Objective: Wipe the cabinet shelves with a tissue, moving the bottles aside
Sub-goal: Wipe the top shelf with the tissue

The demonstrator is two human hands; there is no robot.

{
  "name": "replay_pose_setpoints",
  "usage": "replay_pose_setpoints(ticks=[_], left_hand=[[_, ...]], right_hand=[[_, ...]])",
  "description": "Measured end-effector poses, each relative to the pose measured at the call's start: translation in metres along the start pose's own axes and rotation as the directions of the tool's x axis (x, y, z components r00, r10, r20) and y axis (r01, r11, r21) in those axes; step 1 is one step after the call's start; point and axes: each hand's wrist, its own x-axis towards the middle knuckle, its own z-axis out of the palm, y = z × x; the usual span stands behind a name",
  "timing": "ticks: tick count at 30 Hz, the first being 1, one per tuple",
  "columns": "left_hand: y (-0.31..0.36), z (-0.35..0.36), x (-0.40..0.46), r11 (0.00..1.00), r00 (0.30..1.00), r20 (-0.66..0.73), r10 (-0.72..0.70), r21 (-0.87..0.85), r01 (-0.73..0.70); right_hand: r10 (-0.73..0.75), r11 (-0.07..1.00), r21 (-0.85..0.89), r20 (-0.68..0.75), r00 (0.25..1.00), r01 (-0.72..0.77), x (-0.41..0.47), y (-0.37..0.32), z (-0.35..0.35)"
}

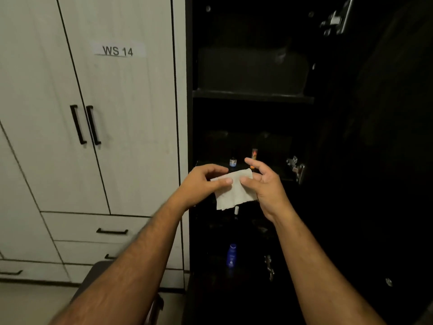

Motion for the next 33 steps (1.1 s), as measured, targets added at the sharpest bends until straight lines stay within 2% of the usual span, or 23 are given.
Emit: replay_pose_setpoints(ticks=[2,5,8,10,12,14,16,20,24,27,29,31,33], left_hand=[[0.005,-0.011,0.013,0.999,0.998,0.048,0.042,0.020,-0.043],[0.010,-0.033,0.035,0.993,0.993,0.038,0.110,0.029,-0.112],[0.023,-0.054,0.058,0.991,0.983,0.134,0.124,0.035,-0.130],[0.033,-0.063,0.072,0.987,0.970,0.199,0.142,0.044,-0.153],[0.042,-0.067,0.085,0.979,0.947,0.267,0.178,0.051,-0.198],[0.050,-0.070,0.096,0.970,0.928,0.311,0.204,0.060,-0.234],[0.060,-0.072,0.108,0.962,0.914,0.336,0.227,0.068,-0.264],[0.076,-0.069,0.130,0.944,0.906,0.319,0.277,0.084,-0.318],[0.088,-0.063,0.153,0.925,0.928,0.181,0.327,0.143,-0.354],[0.100,-0.061,0.167,0.893,0.920,0.058,0.389,0.222,-0.391],[0.110,-0.062,0.176,0.874,0.904,0.011,0.427,0.250,-0.416],[0.119,-0.063,0.184,0.855,0.885,-0.042,0.464,0.284,-0.435],[0.125,-0.061,0.193,0.841,0.866,-0.106,0.489,0.323,-0.435]], right_hand=[[-0.048,0.997,-0.065,-0.025,0.999,0.046,0.015,-0.010,0.004],[-0.147,0.970,-0.206,-0.078,0.986,0.129,0.034,-0.021,0.010],[-0.216,0.936,-0.312,-0.137,0.967,0.165,0.051,-0.028,0.013],[-0.210,0.928,-0.340,-0.146,0.967,0.151,0.060,-0.034,0.011],[-0.129,0.947,-0.310,-0.105,0.986,0.091,0.066,-0.044,0.009],[-0.023,0.978,-0.206,-0.039,0.999,0.014,0.067,-0.051,0.009],[0.004,0.991,-0.133,-0.038,0.999,-0.009,0.071,-0.058,0.008],[-0.048,0.998,-0.046,-0.179,0.983,0.040,0.080,-0.075,0.004],[-0.103,0.993,-0.084,-0.298,0.949,0.081,0.098,-0.094,-0.012],[-0.225,0.971,-0.164,-0.406,0.886,0.171,0.116,-0.115,-0.028],[-0.375,0.917,-0.320,-0.489,0.788,0.237,0.129,-0.131,-0.041],[-0.586,0.775,-0.575,-0.496,0.641,0.262,0.141,-0.148,-0.052],[-0.728,0.587,-0.788,-0.412,0.548,0.188,0.154,-0.160,-0.058]])
